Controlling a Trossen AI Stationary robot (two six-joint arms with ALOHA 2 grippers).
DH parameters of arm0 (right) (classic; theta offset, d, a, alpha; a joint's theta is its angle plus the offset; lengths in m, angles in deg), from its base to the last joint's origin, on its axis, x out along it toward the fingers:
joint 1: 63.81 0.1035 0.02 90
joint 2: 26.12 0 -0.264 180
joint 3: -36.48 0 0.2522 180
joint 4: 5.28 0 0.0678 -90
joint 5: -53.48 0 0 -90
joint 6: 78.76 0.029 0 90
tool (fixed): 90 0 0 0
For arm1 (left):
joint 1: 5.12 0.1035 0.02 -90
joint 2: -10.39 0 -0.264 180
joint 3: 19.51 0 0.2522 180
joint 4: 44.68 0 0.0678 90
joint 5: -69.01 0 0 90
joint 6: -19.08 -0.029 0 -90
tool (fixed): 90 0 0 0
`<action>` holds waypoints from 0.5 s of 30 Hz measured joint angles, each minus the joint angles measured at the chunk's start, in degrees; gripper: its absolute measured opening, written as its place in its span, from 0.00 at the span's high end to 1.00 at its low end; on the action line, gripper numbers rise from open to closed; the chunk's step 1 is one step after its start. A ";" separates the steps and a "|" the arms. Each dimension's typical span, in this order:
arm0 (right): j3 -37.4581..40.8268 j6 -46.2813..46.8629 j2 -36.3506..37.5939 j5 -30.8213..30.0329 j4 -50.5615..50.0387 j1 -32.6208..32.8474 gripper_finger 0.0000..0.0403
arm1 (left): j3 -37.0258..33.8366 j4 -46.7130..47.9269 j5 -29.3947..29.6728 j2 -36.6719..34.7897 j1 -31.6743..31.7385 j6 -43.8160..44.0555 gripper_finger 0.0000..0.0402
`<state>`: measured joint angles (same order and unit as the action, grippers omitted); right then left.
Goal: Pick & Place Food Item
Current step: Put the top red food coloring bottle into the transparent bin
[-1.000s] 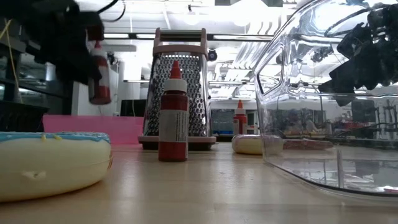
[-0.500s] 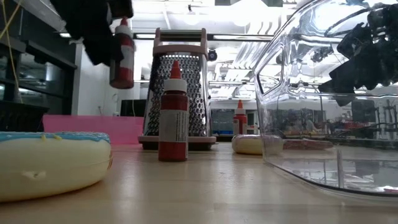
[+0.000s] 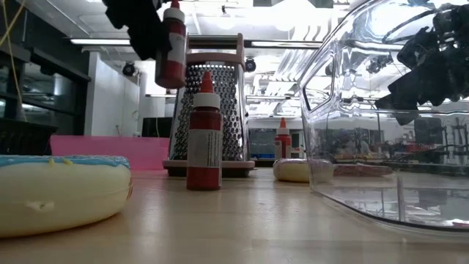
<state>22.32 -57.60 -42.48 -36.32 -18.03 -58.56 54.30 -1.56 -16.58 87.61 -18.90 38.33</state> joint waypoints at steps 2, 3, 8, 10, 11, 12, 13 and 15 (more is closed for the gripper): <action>0.00 0.00 0.01 0.01 0.00 -0.01 0.53 | 1.38 -0.19 -0.68 1.45 0.11 -1.56 0.62; 0.00 0.00 0.01 0.00 0.00 0.00 0.53 | 2.09 -0.21 -0.96 2.03 0.11 -2.25 0.62; 0.00 0.00 0.00 0.00 0.00 -0.01 0.53 | 6.21 0.72 -1.79 4.89 0.47 -5.69 0.62; 0.00 0.01 0.00 -0.01 0.03 0.01 0.53 | 7.93 1.28 -1.74 5.99 0.93 -6.20 0.62; 0.00 0.01 0.01 -0.01 0.00 -0.01 0.53 | 8.82 1.95 -1.74 6.55 1.25 -6.47 0.62; 0.00 0.01 -0.01 -0.01 -0.02 -0.01 0.53 | 9.84 2.50 -1.74 7.08 1.53 -6.90 0.62; 0.00 0.00 0.00 0.00 0.00 0.00 0.53 | 10.73 2.56 -1.73 7.59 1.80 -7.43 0.62; 0.00 -0.01 0.00 -0.01 0.00 0.00 0.53 | 12.42 2.86 -1.76 8.51 2.49 -8.68 0.62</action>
<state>22.32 -57.61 -42.48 -36.33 -18.02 -58.56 66.72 1.30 -18.34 96.12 -16.41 29.65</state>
